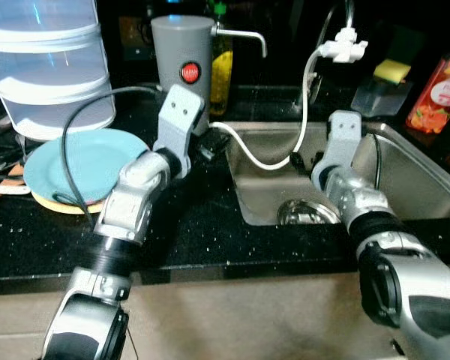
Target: Kitchen organization
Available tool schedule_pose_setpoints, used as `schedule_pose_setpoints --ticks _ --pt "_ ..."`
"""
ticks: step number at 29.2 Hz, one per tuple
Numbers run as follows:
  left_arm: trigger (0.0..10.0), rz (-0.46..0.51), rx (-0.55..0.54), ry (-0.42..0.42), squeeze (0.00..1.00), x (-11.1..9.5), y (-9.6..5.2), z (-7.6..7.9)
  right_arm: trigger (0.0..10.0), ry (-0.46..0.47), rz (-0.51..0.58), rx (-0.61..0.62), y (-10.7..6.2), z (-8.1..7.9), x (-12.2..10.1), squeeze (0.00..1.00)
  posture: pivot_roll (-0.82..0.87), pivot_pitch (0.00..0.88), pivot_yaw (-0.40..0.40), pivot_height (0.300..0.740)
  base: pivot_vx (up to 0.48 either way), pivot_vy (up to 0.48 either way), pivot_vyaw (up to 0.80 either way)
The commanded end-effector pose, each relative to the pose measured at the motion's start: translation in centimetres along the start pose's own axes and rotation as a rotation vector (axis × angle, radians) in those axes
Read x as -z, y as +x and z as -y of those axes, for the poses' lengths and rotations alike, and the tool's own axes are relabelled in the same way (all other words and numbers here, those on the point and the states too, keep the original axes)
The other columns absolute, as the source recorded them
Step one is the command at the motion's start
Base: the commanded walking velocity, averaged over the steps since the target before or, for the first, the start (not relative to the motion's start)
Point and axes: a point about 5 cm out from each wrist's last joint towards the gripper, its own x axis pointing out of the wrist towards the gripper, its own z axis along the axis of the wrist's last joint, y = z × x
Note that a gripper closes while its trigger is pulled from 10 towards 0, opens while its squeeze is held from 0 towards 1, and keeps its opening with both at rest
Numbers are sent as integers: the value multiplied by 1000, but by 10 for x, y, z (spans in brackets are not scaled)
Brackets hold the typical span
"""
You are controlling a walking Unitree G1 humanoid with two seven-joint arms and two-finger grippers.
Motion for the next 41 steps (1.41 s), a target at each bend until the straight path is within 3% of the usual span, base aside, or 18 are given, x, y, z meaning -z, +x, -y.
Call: schedule_pose_setpoints --ticks 1,2,3,5,8,12,15,21,23,24,26,30,32,36,37,38,41 --pt "10000 -14 -60 16 0 0 -12 2 10000 60 120 -83 -15 -8 -12 0 122 114 -28 740 0 0 0" --pt "10000 -14 -60 16 0 0 -12 2 10000 60 120 -83 -15 -8 -12 0 122 114 -28 740 0 0 0" --pt "10000 -25 -117 -13 0 5 -22 3 10000 67 176 -154 -32 -19 -12 0 122 114 -28 740 0 0 0" --pt "10000 -48 -178 -28 0 9 -30 1 10000 75 175 -216 -46 -28 -8 0 122 115 -30 740 0 0 0" --pt "10000 -64 -228 -48 0 12 -37 0 10000 69 157 -262 -54 -34 -2 0 124 112 -33 740 0 0 0" --pt "10000 -191 -363 -31 0 34 -65 -12 10000 19 110 -327 -72 -46 16 0 125 104 -34 740 0 0 0" --pt "10000 -393 -317 19 0 58 -90 -18 10000 4 60 -292 -77 -42 24 0 124 94 -40 740 0 0 0" --pt "10000 -483 -287 35 0 66 -105 -25 10000 9 36 -278 -83 -42 23 0 126 88 -44 740 0 0 0" --pt "10000 -543 -296 86 0 72 -115 -37 10000 1 27 -279 -86 -42 23 0 126 87 -45 740 0 0 0" --pt "10000 -555 -287 153 0 72 -118 -44 10000 -1 23 -277 -86 -42 23 0 125 88 -47 740 0 0 0" --pt "10000 -580 -257 255 0 70 -121 -53 10000 -3 13 -270 -87 -41 25 0 124 92 -49 740 0 0 0" --pt "10000 -606 -260 302 0 71 -123 -59 10000 -4 7 -267 -88 -40 25 0 123 93 -46 740 0 0 0" --pt "10000 -625 -232 435 0 73 -126 -62 10000 -3 -2 -259 -89 -40 26 0 116 97 -44 740 0 0 0" --pt "10000 -625 -209 505 0 74 -127 -62 10000 0 -12 -253 -90 -39 27 0 118 97 -46 740 0 0 0" --pt "10000 -602 -185 546 0 73 -125 -61 10000 1 -16 -251 -90 -39 27 0 118 97 -46 740 0 0 0" --pt "10000 -515 -117 573 0 68 -119 -53 10000 2 -20 -250 -90 -39 28 0 118 96 -49 740 0 0 0" --pt "10000 -459 -58 540 0 65 -116 -44 10000 4 -21 -250 -90 -40 28 0 118 96 -51 740 0 0 0"
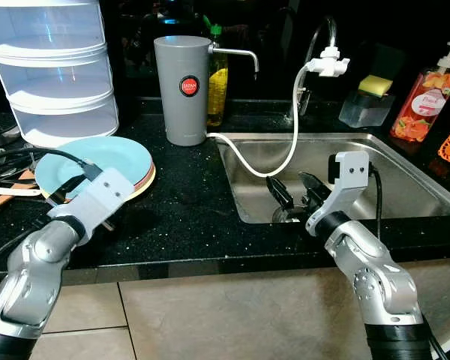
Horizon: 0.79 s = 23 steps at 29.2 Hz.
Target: Kitchen organization
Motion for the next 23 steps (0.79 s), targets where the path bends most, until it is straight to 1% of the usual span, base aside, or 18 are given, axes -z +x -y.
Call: schedule_pose_setpoints --ticks 1,2,3,4,5,6,7,9,12,14,15,16,18,19,20,21,22,23 --pt "10000 58 79 -10 0 -5 -2 9 10000 8 -8 5 -2 1 1 0 118 96 -51 740 0 0 0" --pt "10000 103 106 -48 0 -10 -3 13 10000 9 -8 5 -2 0 1 0 118 95 -50 740 0 0 0" --pt "10000 103 106 -48 0 -10 -3 13 10000 9 -8 5 -2 0 1 0 118 95 -50 740 0 0 0" --pt "10000 173 149 -99 0 -19 -5 17 10000 10 -8 3 -1 -1 1 0 118 95 -50 740 0 0 0" --pt "10000 218 173 -130 0 -25 -7 20 10000 10 -9 2 0 -1 1 0 118 95 -50 740 0 0 0" --pt "10000 243 171 -127 0 -29 -8 20 10000 10 -9 0 0 -2 2 0 114 94 -48 740 0 0 0" --pt "10000 243 171 -127 0 -29 -8 20 10000 10 -9 0 0 -2 2 0 114 94 -48 740 0 0 0" --pt "10000 214 106 -7 0 -27 -10 6 10000 8 -8 -4 1 -4 2 0 110 93 -44 740 0 0 0" --pt "10000 170 77 91 0 -18 -16 -6 10000 12 -9 2 0 -4 2 0 111 93 -44 740 0 0 0" --pt "10000 158 71 106 0 -15 -17 -8 10000 12 -10 4 -1 -4 3 0 111 93 -44 740 0 0 0" --pt "10000 115 76 140 0 -5 -21 -11 10000 13 -13 6 -1 -3 4 0 111 93 -44 740 0 0 0" --pt "10000 115 76 140 0 -5 -21 -11 10000 13 -13 6 -1 -3 4 0 111 93 -44 740 0 0 0" --pt "10000 45 76 195 0 9 -23 -11 10000 14 -15 7 -1 -3 5 0 122 85 -48 740 0 0 0" --pt "10000 26 80 211 0 13 -23 -11 10000 14 -16 7 -1 -3 6 0 122 85 -48 740 0 0 0" --pt "10000 26 80 211 0 13 -23 -11 10000 14 -16 7 -1 -3 6 0 122 85 -48 740 0 0 0" --pt "10000 -22 66 214 0 21 -23 -11 10000 15 -17 7 0 -3 6 0 127 83 -51 740 0 0 0" --pt "10000 -52 63 249 0 27 -23 -10 10000 16 -18 5 1 -3 7 0 127 83 -51 740 0 0 0" --pt "10000 -79 29 285 0 32 -22 -12 10000 18 -18 2 2 -4 7 0 126 79 -54 740 0 0 0"
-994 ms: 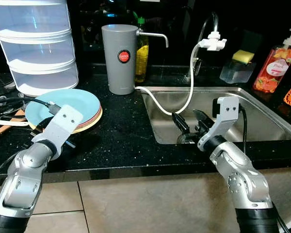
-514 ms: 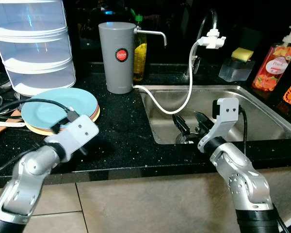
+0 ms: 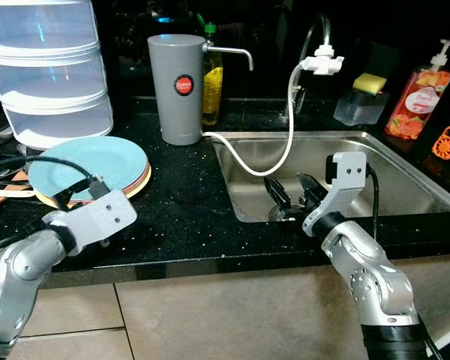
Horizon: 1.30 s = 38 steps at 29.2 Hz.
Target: Kitchen organization
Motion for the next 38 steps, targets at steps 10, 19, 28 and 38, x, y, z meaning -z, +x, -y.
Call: schedule_pose_setpoints --ticks 10,19,28,38 --pt "10000 -129 -91 4 0 24 4 -1 10000 6 -17 -5 1 -1 5 0 123 74 -56 740 0 0 0" --pt "0 -311 47 45 0 59 6 30 10000 9 -21 -8 1 -2 5 0 120 76 -55 740 0 0 0" --pt "0 -284 74 104 0 55 11 29 10000 6 -23 -8 0 -1 5 0 106 77 -58 740 0 0 0" --pt "4824 -276 53 143 0 57 15 27 10000 7 -29 -7 -1 -1 6 0 105 80 -61 740 0 0 0"
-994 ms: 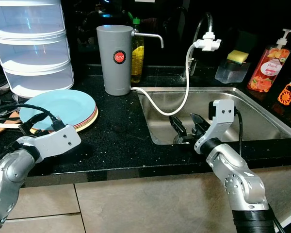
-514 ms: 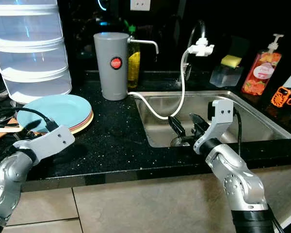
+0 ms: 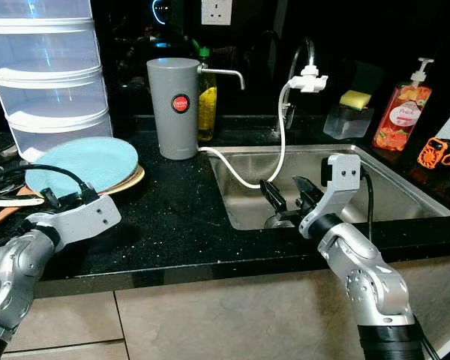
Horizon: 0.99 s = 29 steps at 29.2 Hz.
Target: Kitchen organization
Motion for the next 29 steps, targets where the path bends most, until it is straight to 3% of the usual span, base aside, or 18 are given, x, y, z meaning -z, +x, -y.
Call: schedule_pose_setpoints --ticks 1,3,4,8,10,18,22,23,29 --pt "4824 -47 116 21 0 11 0 27 10000 -5 -10 -1 -2 0 1 0 105 80 -61 740 0 0 0" --pt "4824 -40 115 23 0 10 1 27 10000 -5 -10 -1 -2 0 1 0 105 80 -61 740 0 0 0" --pt "10000 53 157 -11 0 -7 3 31 10000 -6 -11 -4 -1 -1 1 0 104 84 -66 740 0 0 0" --pt "10000 149 208 -23 0 -25 4 33 10000 -6 -11 -5 0 -1 0 0 103 87 -65 740 0 0 0" --pt "10000 262 274 14 0 -45 3 35 10000 -6 -12 -4 0 -1 0 0 99 91 -62 740 0 0 0" --pt "10000 442 388 67 0 -81 -5 43 10000 -5 -16 5 -2 0 2 0 95 96 -51 740 0 0 0" --pt "10000 589 501 27 0 -105 -18 55 10000 -5 -15 14 -3 1 3 0 96 97 -46 740 0 0 0" --pt "10000 664 528 2 0 -118 -24 59 10000 -4 -14 13 -2 1 3 0 96 97 -46 740 0 0 0" --pt "10000 796 549 -26 0 -147 -32 70 10000 -1 -11 11 -1 -1 3 0 101 91 -44 740 0 0 0"
